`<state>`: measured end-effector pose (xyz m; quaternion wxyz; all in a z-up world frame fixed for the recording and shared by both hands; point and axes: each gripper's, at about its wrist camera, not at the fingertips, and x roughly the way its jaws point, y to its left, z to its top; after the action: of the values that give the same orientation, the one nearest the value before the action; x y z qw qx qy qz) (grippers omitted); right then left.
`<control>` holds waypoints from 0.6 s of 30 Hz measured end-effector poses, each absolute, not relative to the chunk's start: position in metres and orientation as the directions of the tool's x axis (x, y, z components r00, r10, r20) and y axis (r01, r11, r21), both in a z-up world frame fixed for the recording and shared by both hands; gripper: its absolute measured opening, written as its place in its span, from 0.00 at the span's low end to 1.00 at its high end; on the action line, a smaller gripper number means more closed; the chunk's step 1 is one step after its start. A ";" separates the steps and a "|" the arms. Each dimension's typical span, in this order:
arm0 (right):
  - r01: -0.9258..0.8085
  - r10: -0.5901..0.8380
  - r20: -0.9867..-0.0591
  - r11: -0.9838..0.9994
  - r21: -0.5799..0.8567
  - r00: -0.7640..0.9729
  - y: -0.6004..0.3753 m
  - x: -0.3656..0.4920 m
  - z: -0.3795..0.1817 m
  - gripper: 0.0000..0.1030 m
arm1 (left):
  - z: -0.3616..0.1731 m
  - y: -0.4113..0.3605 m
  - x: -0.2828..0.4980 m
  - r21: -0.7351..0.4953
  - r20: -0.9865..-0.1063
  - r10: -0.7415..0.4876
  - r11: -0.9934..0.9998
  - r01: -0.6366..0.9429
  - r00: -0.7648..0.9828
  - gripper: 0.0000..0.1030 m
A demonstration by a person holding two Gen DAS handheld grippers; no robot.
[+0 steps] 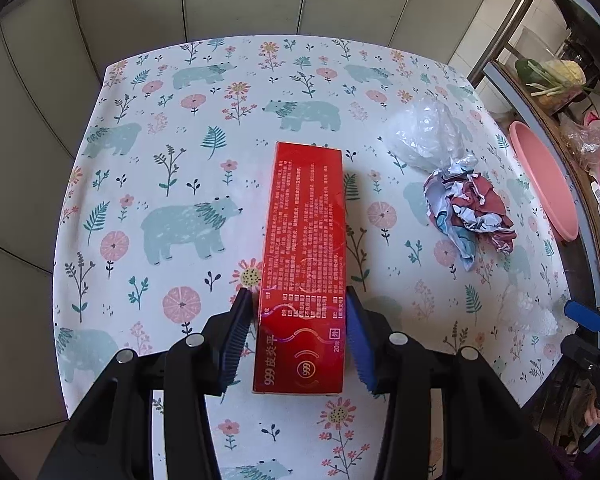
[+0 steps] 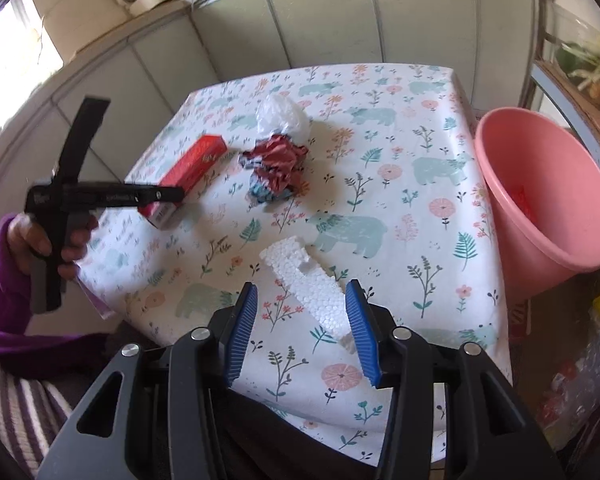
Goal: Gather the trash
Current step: 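Lift the red box and white foam strip off the table with both grippers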
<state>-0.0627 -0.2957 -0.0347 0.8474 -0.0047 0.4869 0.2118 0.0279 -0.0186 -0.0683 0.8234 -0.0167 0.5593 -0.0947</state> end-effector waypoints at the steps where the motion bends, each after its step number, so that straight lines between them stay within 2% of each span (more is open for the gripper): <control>1: -0.379 0.339 -0.833 0.909 0.171 0.438 -0.294 -0.061 -0.036 0.45 | -0.068 -0.018 0.028 -0.131 -0.918 -0.173 0.982 0.138 0.356 0.44; 7: -0.473 0.307 -0.873 0.875 0.103 0.378 -0.289 -0.052 -0.049 0.45 | -0.067 -0.014 0.023 -0.114 -0.921 -0.162 0.982 0.153 0.354 0.44; 14: -0.457 0.296 -0.874 0.884 0.098 0.385 -0.293 -0.046 -0.064 0.45 | -0.068 -0.017 0.018 -0.086 -0.926 -0.140 0.982 0.166 0.351 0.44; 15: -0.449 0.294 -0.870 0.888 0.095 0.397 -0.294 -0.047 -0.063 0.45 | -0.068 -0.017 0.018 -0.082 -0.925 -0.138 0.982 0.169 0.355 0.44; 16: -0.445 0.292 -0.868 0.891 0.094 0.402 -0.293 -0.048 -0.063 0.34 | -0.068 -0.018 0.017 -0.078 -0.923 -0.137 0.982 0.175 0.360 0.42; 18: -0.431 0.299 -0.860 0.896 0.104 0.414 -0.294 -0.051 -0.064 0.34 | -0.068 -0.019 0.015 -0.064 -0.918 -0.129 0.981 0.182 0.376 0.40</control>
<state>-0.0508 -0.2940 -0.0636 0.8383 -0.0668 0.4954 0.2177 0.0149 -0.0187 -0.0685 0.8291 0.0240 0.5507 -0.0939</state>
